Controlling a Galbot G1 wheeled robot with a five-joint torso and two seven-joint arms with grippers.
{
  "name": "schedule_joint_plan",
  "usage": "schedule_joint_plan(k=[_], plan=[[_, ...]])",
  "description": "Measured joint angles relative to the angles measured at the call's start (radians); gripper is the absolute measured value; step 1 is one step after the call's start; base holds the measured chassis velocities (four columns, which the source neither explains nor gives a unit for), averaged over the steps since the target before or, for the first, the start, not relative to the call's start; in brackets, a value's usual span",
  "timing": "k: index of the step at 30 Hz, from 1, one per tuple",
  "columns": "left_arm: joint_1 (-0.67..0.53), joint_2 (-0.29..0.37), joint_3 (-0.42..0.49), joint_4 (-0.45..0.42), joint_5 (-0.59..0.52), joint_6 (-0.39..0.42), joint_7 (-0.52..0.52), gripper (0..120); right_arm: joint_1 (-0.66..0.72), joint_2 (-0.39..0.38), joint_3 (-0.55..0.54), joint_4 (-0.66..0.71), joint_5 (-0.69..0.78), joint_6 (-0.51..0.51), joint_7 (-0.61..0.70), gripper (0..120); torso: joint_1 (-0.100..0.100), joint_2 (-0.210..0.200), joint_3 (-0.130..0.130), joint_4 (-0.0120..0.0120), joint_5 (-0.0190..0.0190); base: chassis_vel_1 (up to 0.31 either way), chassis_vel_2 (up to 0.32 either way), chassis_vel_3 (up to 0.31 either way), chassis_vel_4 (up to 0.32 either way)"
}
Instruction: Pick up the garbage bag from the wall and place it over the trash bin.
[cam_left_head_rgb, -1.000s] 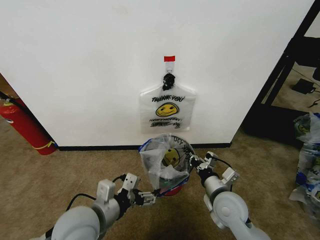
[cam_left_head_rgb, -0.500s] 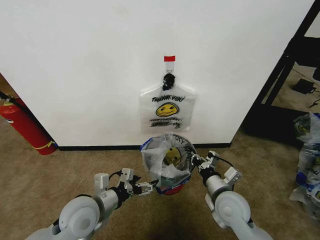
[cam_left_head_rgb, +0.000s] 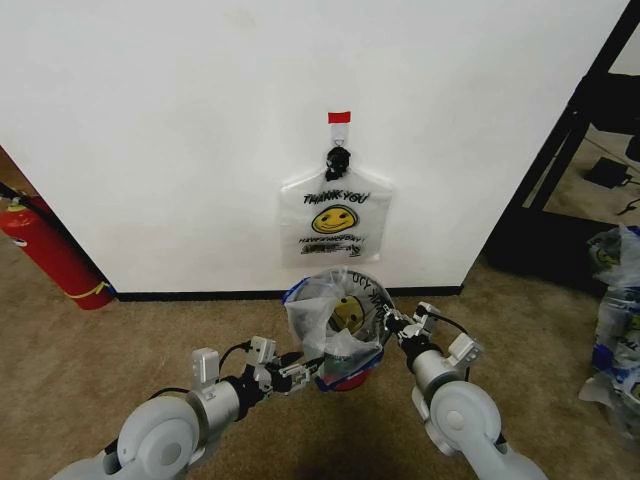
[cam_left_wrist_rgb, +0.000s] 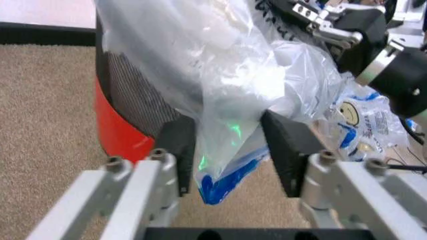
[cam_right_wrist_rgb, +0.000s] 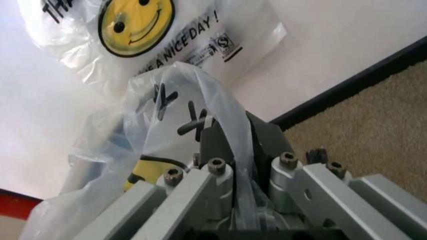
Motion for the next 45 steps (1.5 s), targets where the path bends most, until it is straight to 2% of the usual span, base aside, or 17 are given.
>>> schedule_joint_plan(k=[7, 8, 11, 21, 37, 45], plan=[[0.005, -0.001, 0.002, 0.006, 0.019, -0.005, -0.007, 16, 0.0, -0.004, 0.004, 0.004, 0.001, -0.001, 0.0, 2, 0.0, 0.0, 0.0, 0.0001, -0.0001, 0.0, 0.0, 0.0, 0.0], [0.007, -0.001, 0.002, 0.007, 0.022, -0.006, -0.01, 8, 0.0, -0.004, 0.005, 0.004, 0.001, -0.001, 0.001, 2, 0.0, 0.0, 0.0, 0.0002, -0.0001, 0.0, 0.0, 0.0, 0.0], [0.008, -0.001, 0.001, 0.008, 0.023, -0.007, -0.015, 0, 0.0, -0.004, 0.005, 0.005, 0.002, -0.001, 0.0, 2, 0.0, 0.0, 0.0, 0.0002, -0.0002, 0.0, 0.0, 0.0, 0.0], [0.028, 0.009, -0.024, 0.003, 0.038, -0.012, -0.017, 0, -0.017, 0.018, 0.008, 0.003, 0.002, 0.0, -0.018, 2, 0.0, 0.0, 0.0, 0.0, 0.0001, 0.0, 0.0, 0.0, 0.0], [0.021, 0.011, -0.003, 0.098, 0.077, -0.016, -0.006, 0, -0.019, 0.017, 0.02, 0.022, 0.047, 0.015, -0.038, 2, 0.0, 0.0, 0.0, 0.0002, -0.0001, 0.0, 0.0, 0.0, 0.0], [0.005, -0.002, 0.009, 0.113, 0.082, -0.011, -0.004, 0, -0.028, 0.013, 0.006, 0.027, 0.049, 0.015, -0.055, 2, 0.0, 0.0, 0.0, 0.0002, 0.0, 0.0, 0.0, 0.0, 0.0]])
